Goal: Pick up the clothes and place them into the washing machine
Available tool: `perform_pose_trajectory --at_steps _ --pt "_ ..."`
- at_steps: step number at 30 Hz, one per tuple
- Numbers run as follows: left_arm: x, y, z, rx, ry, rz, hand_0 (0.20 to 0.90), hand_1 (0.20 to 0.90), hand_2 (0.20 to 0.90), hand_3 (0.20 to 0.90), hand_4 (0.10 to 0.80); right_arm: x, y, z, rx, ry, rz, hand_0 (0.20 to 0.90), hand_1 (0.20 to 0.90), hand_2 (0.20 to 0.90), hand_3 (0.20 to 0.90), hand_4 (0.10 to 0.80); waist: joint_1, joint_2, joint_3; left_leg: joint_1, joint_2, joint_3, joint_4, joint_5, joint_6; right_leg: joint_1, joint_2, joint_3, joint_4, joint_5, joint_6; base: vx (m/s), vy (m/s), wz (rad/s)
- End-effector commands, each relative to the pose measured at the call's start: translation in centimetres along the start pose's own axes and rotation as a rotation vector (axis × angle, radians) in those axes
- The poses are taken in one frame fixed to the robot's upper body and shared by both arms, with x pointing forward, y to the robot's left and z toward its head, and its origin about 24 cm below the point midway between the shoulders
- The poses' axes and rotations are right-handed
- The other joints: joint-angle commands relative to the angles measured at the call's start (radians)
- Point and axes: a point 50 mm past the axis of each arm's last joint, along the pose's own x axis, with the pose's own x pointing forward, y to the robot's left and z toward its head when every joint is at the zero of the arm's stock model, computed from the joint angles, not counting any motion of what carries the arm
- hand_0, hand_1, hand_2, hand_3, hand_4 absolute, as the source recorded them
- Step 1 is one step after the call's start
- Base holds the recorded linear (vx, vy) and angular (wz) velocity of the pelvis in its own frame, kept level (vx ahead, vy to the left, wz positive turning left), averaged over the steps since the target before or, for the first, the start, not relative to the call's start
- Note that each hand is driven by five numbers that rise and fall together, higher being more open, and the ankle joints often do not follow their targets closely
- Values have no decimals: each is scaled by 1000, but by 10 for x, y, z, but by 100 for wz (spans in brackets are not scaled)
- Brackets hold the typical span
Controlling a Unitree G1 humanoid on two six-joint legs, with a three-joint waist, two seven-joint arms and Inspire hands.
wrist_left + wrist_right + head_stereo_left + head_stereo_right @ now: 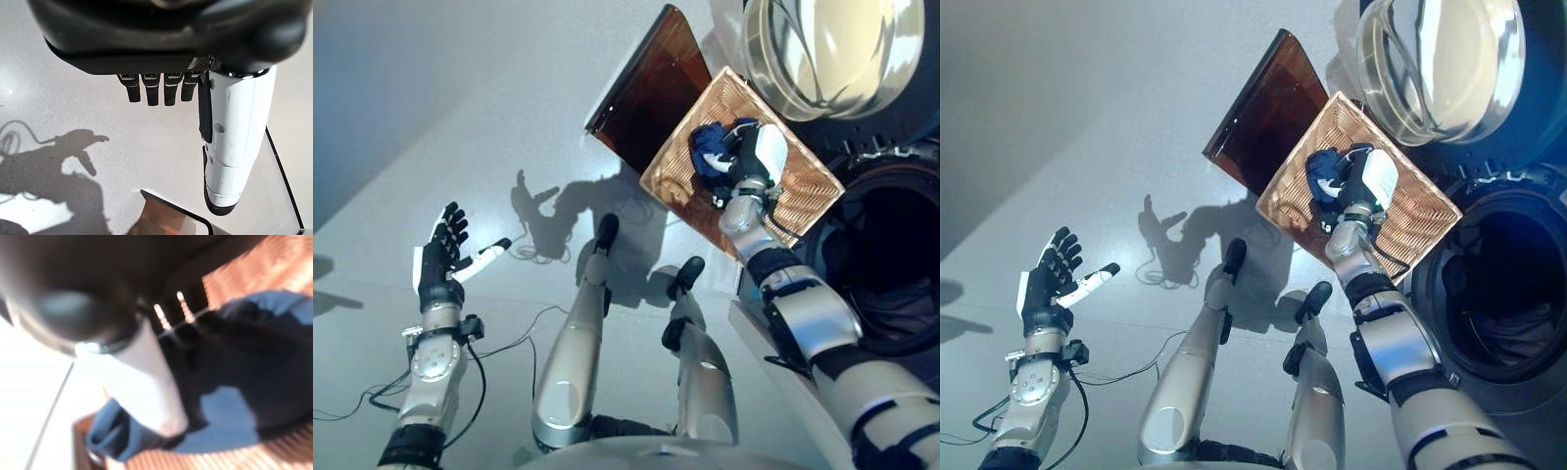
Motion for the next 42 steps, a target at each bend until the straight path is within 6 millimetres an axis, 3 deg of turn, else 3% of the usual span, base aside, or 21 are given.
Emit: perform_pose_trajectory --at_steps 1,4,15,16,21,26,28,30,35,42 --pt "-10 32 16 22 -108 129 900 900 900 900 800 -6 -8 -1 114 -51 -69 200 200 200 200 300 -25 14 -24 17 -63 67 32 -86 2 -30 -29 41 -3 52 5 0 0 0" --pt "-12 29 10 4 -82 139 900 900 900 900 800 -29 -6 -24 281 -4 -28 200 200 200 200 300 -49 4 -45 30 -60 75 52 -104 6 -13 -31 48 10 42 5 24 -6 -3" --pt "-17 30 -10 -52 19 165 900 900 900 900 800 -73 -12 -84 712 223 6 200 200 200 200 300 -79 -17 -86 93 -51 90 48 -112 10 37 -30 59 14 26 4 29 -12 -6" --pt "-17 28 -13 -71 31 159 900 900 900 900 800 -82 -14 -98 822 279 -12 200 200 200 200 300 -86 -16 -94 109 -51 94 43 -112 9 50 -31 61 13 22 2 0 0 0" --pt "-19 24 -19 -112 61 149 900 900 900 900 800 -98 -20 -121 1077 369 -81 200 200 200 200 300 -95 -13 -118 147 -52 98 25 -110 7 74 -32 65 13 12 0 26 -14 -5" --pt "-25 19 -30 -182 122 145 900 900 900 900 800 -108 -29 -139 1444 392 -256 200 200 200 200 300 -106 -7 -148 189 -51 104 -1 -106 2 102 -31 69 7 2 0 14 -13 -3" --pt "-26 19 -33 -189 133 146 900 900 900 900 800 -110 -30 -141 1483 392 -287 200 200 200 200 300 -108 -5 -154 191 -53 105 -7 -101 3 103 -32 70 5 4 0 13 -7 -2" --pt "-31 16 -38 -211 159 137 900 900 900 900 800 -110 -38 -149 1622 373 -425 200 200 200 200 300 -112 4 -163 205 -54 104 -7 -107 3 110 -33 76 14 -8 -1 17 -4 -6" --pt "-35 13 -43 -233 189 130 900 900 900 900 800 -115 -46 -160 1705 373 -572 200 200 200 200 300 -120 17 -174 211 -58 108 -10 -108 3 108 -34 85 19 -12 -1 0 4 -8" --pt "-43 6 -53 -260 238 126 900 900 900 900 800 -114 -75 -175 1814 271 -890 200 200 200 200 300 -132 43 -205 222 -57 111 -44 -88 -1 103 -35 91 15 -15 -1 6 -2 -2"
